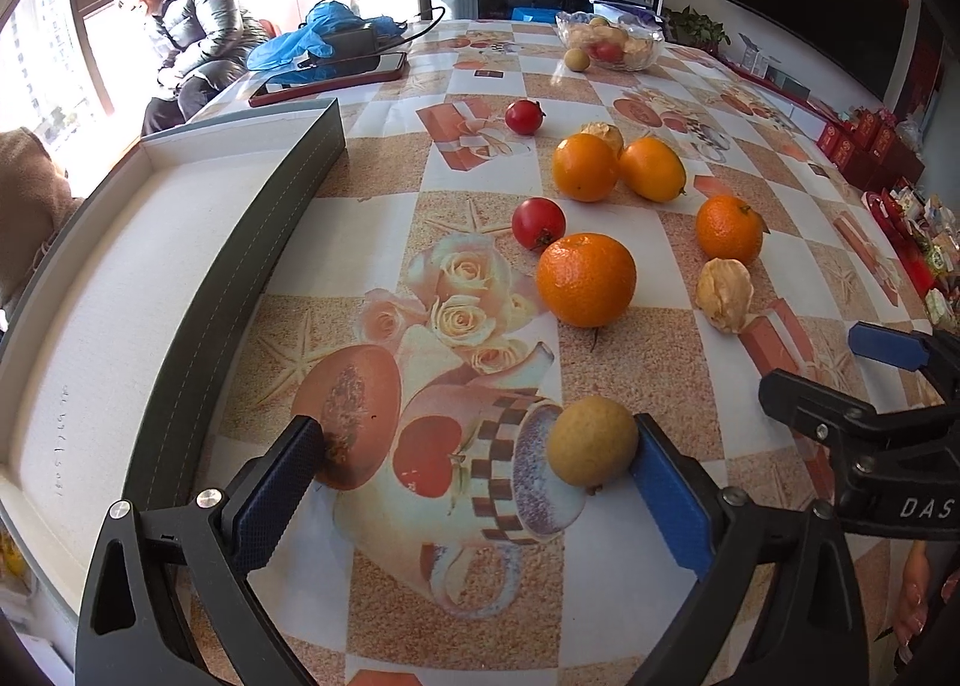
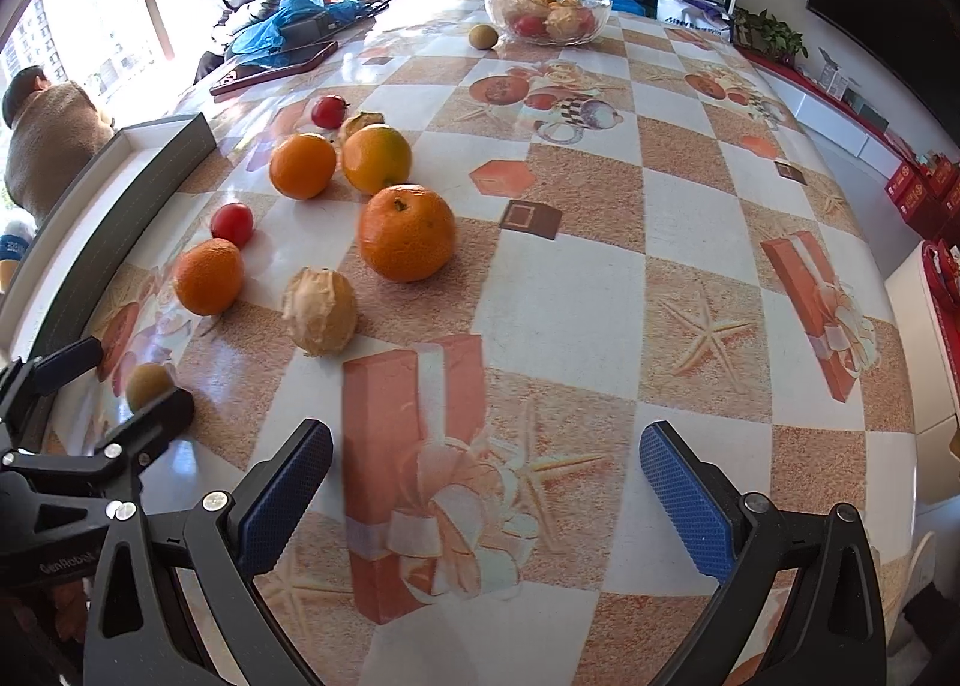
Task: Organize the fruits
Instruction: 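Close the left tool on the brown round fruit while the right tool grasps the beige husked fruit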
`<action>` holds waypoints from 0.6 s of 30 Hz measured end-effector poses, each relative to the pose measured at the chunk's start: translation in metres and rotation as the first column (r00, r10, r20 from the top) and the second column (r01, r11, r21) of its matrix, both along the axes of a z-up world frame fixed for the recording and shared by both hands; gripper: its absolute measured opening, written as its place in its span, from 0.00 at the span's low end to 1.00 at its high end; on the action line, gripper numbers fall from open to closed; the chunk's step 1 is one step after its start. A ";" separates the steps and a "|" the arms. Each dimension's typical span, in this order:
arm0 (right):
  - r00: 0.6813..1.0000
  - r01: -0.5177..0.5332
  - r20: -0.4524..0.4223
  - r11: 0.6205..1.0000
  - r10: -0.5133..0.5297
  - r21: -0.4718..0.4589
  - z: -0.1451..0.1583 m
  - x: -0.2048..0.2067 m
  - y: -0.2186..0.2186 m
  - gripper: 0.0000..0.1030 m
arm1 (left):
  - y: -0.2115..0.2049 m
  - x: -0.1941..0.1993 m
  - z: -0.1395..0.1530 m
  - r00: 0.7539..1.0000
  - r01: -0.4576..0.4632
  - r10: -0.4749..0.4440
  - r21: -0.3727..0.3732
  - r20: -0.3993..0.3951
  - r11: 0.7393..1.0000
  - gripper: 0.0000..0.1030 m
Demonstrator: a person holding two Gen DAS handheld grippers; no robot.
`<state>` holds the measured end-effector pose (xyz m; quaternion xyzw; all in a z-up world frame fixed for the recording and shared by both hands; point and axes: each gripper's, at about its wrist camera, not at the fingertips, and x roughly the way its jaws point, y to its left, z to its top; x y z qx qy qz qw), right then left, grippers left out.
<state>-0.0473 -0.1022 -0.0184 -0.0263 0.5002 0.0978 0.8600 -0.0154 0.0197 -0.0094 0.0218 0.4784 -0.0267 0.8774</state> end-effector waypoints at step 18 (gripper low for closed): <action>0.998 -0.069 -0.010 0.996 0.069 0.051 0.010 0.024 0.047 0.22 | -0.030 0.007 0.010 0.988 0.150 -0.150 -0.009 -0.021 0.989 0.27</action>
